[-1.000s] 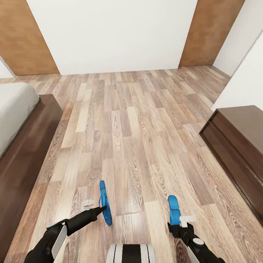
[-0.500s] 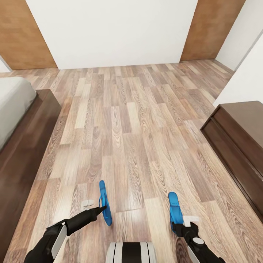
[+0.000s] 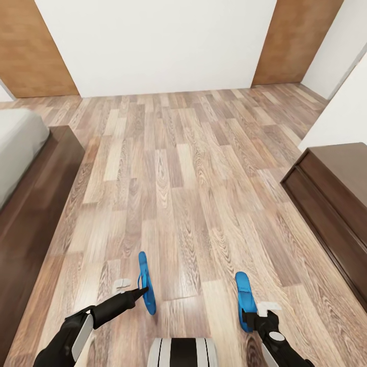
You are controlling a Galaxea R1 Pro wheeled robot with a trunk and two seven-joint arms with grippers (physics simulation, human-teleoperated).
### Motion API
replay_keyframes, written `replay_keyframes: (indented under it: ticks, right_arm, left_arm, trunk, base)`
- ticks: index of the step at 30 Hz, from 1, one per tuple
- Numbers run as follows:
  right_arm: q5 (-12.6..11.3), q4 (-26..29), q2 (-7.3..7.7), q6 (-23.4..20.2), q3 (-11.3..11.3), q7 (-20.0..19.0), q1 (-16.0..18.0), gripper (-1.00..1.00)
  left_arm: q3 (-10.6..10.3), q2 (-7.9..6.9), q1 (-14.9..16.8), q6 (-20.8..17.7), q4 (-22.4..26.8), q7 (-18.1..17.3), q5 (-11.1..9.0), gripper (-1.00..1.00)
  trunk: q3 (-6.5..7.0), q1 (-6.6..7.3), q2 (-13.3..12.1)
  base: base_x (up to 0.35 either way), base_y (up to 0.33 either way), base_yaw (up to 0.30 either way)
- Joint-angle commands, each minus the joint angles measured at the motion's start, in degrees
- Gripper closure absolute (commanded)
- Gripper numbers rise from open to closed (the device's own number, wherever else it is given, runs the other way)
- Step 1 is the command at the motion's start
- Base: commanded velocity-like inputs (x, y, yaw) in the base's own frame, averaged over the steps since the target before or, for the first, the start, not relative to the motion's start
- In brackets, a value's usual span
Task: In the bedroom, move the book from the bed onto either nightstand, and place the two sandals side by side next to the bed.
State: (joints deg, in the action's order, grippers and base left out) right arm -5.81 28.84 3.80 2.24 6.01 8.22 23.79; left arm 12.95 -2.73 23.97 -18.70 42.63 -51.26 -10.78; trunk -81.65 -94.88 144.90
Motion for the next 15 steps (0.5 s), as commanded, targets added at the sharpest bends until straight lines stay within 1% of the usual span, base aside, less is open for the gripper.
replay_keyframes:
  ticks: [1, 3, 9, 11, 15]
  right_arm:
    - [-0.6, -0.1, 0.07, 0.2, 0.5, 0.4, 0.0, -1.00]
    - [-0.6, -0.1, 0.07, 0.2, 0.5, 0.4, 0.0, -1.00]
    - [-0.6, -0.1, 0.07, 0.2, 0.5, 0.4, 0.0, -1.00]
    - [-0.6, -0.1, 0.07, 0.2, 0.5, 0.4, 0.0, -1.00]
    - [-0.6, -0.1, 0.07, 0.2, 0.5, 0.4, 0.0, -1.00]
  left_arm:
    - [0.1, 0.00, 0.0, -0.5, 0.0, -0.2, -0.4, 1.00]
    - [0.1, 0.00, 0.0, -0.5, 0.0, -0.2, -0.4, 1.00]
    - [0.2, 0.00, 0.0, -0.5, 0.0, -0.2, -0.4, 1.00]
    - [0.2, 0.00, 0.0, -0.5, 0.0, -0.2, -0.4, 1.00]
    - [0.1, 0.00, 0.0, -0.5, -0.1, -0.2, -0.4, 1.00]
  trunk:
    - [-0.03, -0.02, 0.0]
    - [-0.03, -0.02, 0.0]
    - [-0.03, -0.02, 0.0]
    - [-0.03, -0.02, 0.0]
    - [-0.03, -0.02, 0.0]
  base:
    - [0.217, 0.000, 0.000]
    - [0.114, 0.000, 0.000]
    - [0.031, 0.000, 0.000]
    - [0.175, 0.000, 0.000]
    - [0.261, 0.000, 0.000]
